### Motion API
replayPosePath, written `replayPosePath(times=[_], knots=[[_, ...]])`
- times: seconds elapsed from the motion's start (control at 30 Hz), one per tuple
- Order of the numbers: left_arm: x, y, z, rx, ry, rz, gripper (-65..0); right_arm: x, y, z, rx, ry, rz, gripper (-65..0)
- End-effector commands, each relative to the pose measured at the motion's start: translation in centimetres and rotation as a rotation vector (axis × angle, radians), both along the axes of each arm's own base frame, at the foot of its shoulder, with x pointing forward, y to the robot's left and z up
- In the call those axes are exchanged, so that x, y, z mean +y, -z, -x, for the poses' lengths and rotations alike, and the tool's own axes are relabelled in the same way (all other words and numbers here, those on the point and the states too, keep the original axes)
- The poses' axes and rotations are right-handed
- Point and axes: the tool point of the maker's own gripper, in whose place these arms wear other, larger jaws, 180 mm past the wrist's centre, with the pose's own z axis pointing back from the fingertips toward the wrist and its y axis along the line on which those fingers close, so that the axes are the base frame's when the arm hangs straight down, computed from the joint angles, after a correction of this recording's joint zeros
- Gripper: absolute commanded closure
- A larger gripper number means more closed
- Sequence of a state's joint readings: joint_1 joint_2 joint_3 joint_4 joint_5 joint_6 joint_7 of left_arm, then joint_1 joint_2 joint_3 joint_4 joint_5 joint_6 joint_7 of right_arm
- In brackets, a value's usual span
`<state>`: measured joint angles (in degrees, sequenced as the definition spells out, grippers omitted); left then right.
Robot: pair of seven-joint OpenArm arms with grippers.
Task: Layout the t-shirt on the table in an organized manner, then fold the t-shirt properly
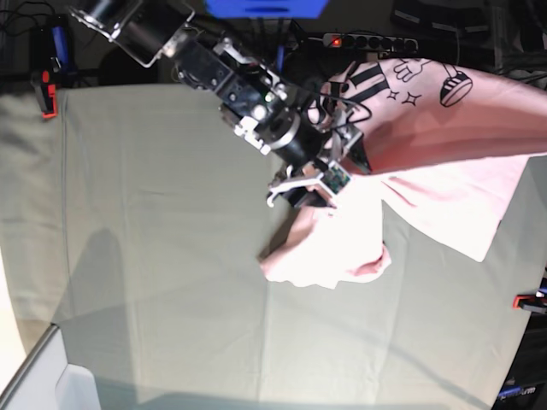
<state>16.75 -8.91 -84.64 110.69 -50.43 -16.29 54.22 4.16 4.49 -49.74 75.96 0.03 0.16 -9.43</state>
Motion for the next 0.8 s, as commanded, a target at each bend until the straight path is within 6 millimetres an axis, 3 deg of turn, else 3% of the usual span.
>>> replayPosePath(times=[0.0, 0.1, 0.27, 0.33, 0.5, 0.6, 0.77], knots=[[0.3, -1.8, -0.3, -0.028, 0.009, -0.053, -0.2, 0.1, -1.4, -1.0, -0.047, 0.002, -0.026, -41.8], [0.4, -2.0, -0.4, -0.037, 0.007, -0.053, -0.2, -1.3, -0.9, -1.6, -0.059, 0.001, 0.009, -30.5], [0.6, -2.5, -0.6, -0.045, 0.007, -0.065, -0.2, -3.2, 0.2, -1.4, -0.053, 0.005, 0.052, -5.1], [0.8, -3.2, -1.1, -0.065, 0.012, -0.076, -0.2, -3.3, 0.3, -1.4, -0.052, 0.005, 0.054, 0.0], [1.0, -3.9, -1.5, -0.074, 0.017, -0.096, -0.2, -4.6, 0.7, -1.6, -0.04, 0.04, 0.061, 0.0], [1.0, -4.0, -1.6, -0.08, 0.017, -0.096, -0.2, -5.2, -0.5, -1.9, -0.061, 0.057, 0.041, 0.0], [1.1, -4.8, -2.4, -0.128, 0.014, -0.097, -0.2, -7.7, -6.3, -3.5, -0.185, 0.117, -0.03, 0.0]])
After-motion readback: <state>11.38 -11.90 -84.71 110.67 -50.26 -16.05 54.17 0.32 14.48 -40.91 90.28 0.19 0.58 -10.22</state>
